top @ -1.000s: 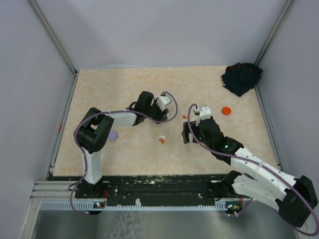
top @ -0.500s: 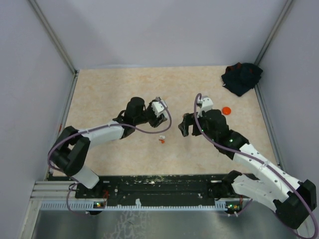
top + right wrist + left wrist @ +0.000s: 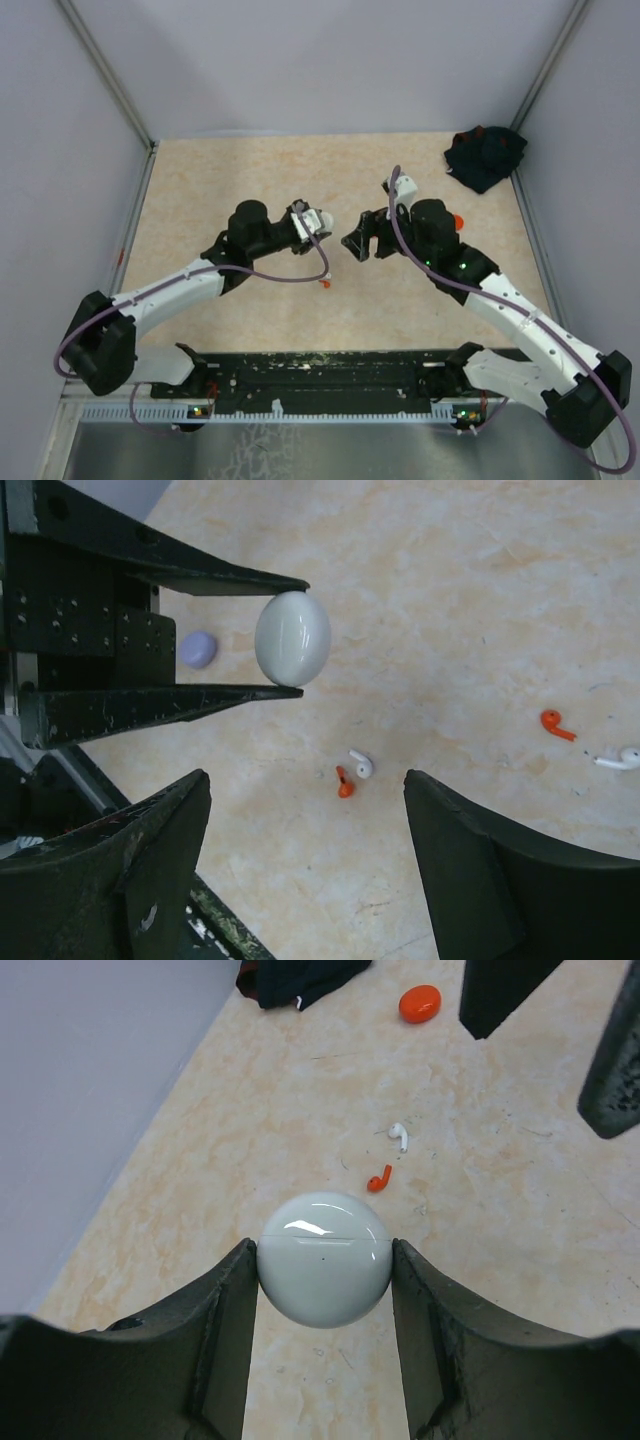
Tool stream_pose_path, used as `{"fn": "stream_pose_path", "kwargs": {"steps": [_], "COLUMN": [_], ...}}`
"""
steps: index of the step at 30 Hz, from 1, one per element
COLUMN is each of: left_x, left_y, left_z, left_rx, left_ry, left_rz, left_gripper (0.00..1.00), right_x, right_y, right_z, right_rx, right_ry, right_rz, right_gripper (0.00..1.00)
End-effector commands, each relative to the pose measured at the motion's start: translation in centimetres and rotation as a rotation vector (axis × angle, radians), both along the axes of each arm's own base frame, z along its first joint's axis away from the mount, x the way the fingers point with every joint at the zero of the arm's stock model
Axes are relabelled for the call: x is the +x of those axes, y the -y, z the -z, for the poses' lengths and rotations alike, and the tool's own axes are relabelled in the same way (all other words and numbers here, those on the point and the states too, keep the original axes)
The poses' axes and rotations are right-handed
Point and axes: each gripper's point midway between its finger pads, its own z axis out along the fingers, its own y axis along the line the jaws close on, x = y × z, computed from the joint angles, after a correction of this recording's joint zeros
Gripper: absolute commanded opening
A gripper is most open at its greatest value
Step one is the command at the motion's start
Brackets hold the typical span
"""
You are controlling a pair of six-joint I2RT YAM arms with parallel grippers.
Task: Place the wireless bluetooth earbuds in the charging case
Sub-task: Pick up the charging case at the center of the board.
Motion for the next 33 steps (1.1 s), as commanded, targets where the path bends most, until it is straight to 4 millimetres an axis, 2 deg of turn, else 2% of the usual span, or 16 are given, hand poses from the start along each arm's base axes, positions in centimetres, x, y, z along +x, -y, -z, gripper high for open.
{"fn": "stream_pose_path", "kwargs": {"steps": [1, 7, 17, 33], "left_x": [-1.7, -2.9, -4.0, -5.6], "left_y": [-0.6, -1.3, -1.5, -1.0], "left_z": [-1.1, -1.8, -2.6, -4.5], "left_rx": [-0.015, -0.024, -0.015, -0.123], "left_ry": [0.085, 0.162, 0.244, 0.267], "left_rz": [0.041, 0.027, 0.015, 0.040], "left_gripper": [0.40, 0.39, 0.39, 0.40], "right_x": [0.4, 0.9, 1.5, 1.0], "right_y": [-2.2, -3.8, -5.8, -7.1], "right_z": [-5.3, -6.0, -4.7, -3.4], "right_rx": [0.136, 0.196, 0.233, 0.336], "right_ry": [0.079, 0.044, -0.018, -0.096], "right_rz": [-0.078, -0.111, -0.161, -0.264], "right_gripper": [0.77, 0.73, 0.69, 0.66]}}
